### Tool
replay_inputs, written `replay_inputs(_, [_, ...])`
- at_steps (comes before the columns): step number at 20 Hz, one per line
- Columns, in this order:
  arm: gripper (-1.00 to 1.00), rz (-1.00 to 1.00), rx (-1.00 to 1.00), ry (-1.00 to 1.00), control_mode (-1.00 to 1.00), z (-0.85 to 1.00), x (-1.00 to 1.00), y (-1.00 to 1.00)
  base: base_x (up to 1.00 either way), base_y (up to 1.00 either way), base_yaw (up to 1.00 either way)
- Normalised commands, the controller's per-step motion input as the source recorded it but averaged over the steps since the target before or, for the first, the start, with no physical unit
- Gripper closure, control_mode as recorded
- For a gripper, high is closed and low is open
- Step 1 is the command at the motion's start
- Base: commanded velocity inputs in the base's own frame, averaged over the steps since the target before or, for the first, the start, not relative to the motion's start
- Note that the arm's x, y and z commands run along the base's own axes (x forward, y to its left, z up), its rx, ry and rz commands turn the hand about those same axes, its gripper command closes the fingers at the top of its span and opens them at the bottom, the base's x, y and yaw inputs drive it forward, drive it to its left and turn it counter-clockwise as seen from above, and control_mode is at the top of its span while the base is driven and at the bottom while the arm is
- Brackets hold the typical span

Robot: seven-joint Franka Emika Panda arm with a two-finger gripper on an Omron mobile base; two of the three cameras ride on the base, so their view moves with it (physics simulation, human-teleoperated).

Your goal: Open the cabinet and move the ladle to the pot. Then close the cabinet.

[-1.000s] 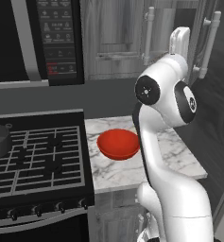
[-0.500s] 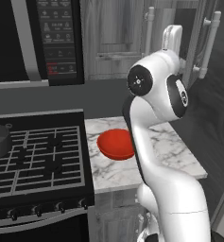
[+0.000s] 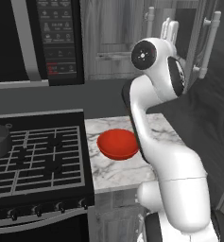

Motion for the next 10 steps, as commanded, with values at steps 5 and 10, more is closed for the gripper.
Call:
replay_inputs(5, [-1.0,0.0,0.08,-0.12,-1.0,-0.2,0.26,-0.11,0.0,0.0,0.0])
replay_inputs(10, [-1.0,0.0,0.09,-0.15,-1.0,-0.19,0.05,-0.25,0.0,0.0,0.0])
